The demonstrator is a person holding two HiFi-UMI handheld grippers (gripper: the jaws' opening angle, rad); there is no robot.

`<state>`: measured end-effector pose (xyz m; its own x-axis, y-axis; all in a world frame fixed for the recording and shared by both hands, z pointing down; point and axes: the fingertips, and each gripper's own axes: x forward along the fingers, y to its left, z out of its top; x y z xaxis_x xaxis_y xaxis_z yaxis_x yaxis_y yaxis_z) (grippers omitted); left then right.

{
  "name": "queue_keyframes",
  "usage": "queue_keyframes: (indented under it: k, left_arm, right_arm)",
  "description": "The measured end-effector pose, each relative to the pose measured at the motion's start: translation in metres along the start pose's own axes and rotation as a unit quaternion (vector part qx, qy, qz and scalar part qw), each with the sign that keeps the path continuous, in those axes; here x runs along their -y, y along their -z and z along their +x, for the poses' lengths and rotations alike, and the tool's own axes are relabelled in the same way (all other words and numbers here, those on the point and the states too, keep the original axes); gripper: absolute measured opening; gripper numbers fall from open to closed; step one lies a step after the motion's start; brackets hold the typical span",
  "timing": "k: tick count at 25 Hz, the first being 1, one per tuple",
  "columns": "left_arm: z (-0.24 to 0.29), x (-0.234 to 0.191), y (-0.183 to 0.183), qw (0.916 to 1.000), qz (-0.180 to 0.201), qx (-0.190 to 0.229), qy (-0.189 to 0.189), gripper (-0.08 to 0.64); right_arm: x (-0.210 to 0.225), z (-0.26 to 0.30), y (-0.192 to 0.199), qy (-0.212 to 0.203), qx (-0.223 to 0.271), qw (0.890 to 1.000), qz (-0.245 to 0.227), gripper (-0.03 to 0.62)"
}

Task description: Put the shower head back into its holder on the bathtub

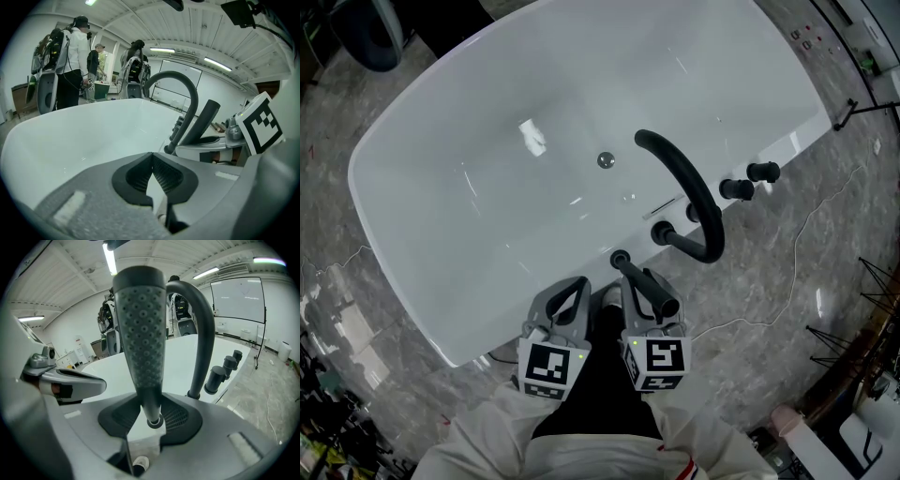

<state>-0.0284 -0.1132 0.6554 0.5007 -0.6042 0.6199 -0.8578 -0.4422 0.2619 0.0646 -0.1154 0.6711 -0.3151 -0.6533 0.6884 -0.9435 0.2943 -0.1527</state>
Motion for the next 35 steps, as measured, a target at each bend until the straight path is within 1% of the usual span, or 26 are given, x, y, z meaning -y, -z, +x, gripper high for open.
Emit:
queue_keyframes:
  k: [15, 19, 29, 35]
  left_arm:
    - [0.016, -0.007, 0.007, 0.9999, -0.006, -0.008, 0.007, 0.0]
    - [0.018, -0.006, 0.009, 0.9999, -0.008, -0.01, 0.009, 0.0]
    - [0.019, -0.01, 0.016, 0.9997, -0.015, -0.017, 0.007, 0.0]
    - [0.021, -0.012, 0.02, 0.9996, -0.019, -0.02, 0.008, 0.0]
  right_arm:
    - [0.0, 0.015, 0.01, 0.005, -0.011, 1.0, 0.001, 0.137]
    - [0.0, 0.018, 0.013, 0.006, -0.014, 1.0, -0.009, 0.137]
    - [0.001, 0.026, 0.023, 0.008, -0.026, 1.0, -0.011, 0.137]
    - [-0.001, 0.03, 0.022, 0.007, -0.025, 0.999, -0.02, 0.137]
